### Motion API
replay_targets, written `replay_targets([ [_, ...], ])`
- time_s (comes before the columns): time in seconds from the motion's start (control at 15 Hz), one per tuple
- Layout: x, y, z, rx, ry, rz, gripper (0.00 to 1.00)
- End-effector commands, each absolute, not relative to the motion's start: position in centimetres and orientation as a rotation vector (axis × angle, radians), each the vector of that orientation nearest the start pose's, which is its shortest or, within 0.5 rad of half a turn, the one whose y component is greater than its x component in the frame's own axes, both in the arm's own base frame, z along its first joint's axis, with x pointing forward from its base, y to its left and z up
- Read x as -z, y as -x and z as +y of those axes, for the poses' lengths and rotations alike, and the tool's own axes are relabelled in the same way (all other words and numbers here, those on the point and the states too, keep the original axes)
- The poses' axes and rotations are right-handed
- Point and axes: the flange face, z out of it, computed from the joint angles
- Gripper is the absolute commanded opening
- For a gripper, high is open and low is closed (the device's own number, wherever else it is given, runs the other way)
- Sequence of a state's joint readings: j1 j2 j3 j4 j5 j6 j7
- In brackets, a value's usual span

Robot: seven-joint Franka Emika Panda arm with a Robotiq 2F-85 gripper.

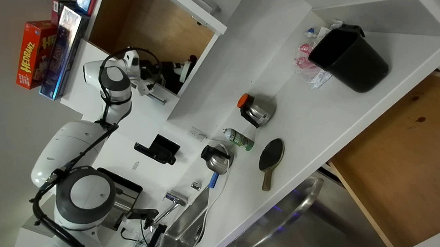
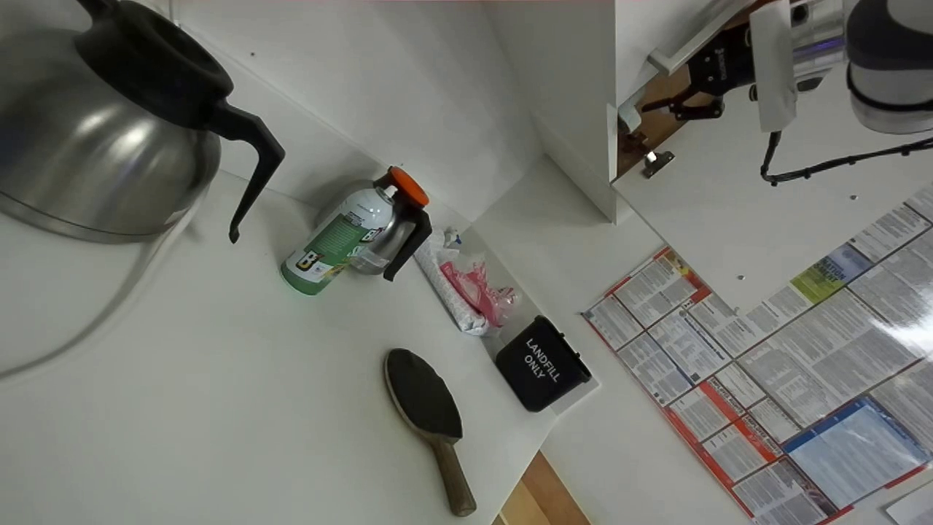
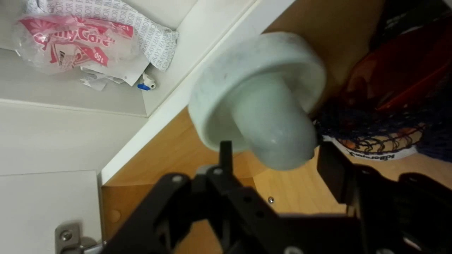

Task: Pick the white lid on the counter and put it in the open cupboard

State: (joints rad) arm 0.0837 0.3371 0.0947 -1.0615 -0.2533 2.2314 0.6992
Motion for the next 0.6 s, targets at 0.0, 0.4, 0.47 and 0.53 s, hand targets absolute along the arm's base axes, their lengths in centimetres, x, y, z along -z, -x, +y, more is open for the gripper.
replay_targets([
  [0.0, -75.7, -68.0, 10.0, 1.241, 2.661, 0.657, 0.97],
  [0.4, -77.8, -66.9, 9.6, 1.263, 2.634, 0.681, 1.00],
  [0.47, -78.3, -66.3, 9.0, 1.244, 2.646, 0.682, 1.00],
  [0.53, -78.7, -65.9, 8.4, 1.238, 2.653, 0.693, 1.00],
])
